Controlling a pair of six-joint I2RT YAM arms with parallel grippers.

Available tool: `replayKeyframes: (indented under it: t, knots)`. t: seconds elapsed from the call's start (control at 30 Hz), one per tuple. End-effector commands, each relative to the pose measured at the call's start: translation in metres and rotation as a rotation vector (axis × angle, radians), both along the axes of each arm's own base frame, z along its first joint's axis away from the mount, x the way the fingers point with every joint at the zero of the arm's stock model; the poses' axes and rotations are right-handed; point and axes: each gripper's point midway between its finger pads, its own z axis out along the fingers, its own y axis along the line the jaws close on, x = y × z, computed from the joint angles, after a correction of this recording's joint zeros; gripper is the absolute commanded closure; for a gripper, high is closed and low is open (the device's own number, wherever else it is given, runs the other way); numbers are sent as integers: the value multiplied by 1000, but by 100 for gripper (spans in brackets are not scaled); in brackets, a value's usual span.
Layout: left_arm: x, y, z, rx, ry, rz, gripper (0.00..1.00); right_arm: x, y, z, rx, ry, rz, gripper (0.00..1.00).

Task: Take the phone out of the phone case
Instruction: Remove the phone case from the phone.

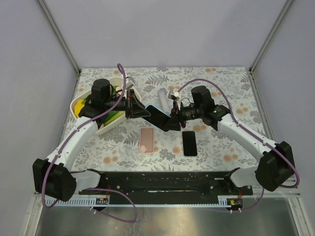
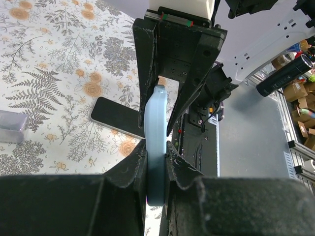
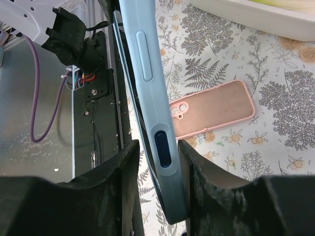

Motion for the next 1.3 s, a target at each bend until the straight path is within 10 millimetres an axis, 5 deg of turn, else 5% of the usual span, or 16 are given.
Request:
replayKeyframes:
  t: [0.0,0.17,0.43,0.67,1.27]
  knots:
    - [-5,1,29,-32,-132,-37,100,0,3,15,26,-35,41,55]
    - [-5,1,26,-23,-135,-37,100,-2,5,14,23,-19,62,55]
    - [-8,11,11,139,-209,-95,100,-9,-19,-2,-164,-98,158,26]
    - [-16,15,-6,231,-237,-146,100,-8,-30,-2,-220,-161,155,28]
    - [-37,-4,9,160,-245,-255,100,-20,-13,-9,-125,-85,228,32]
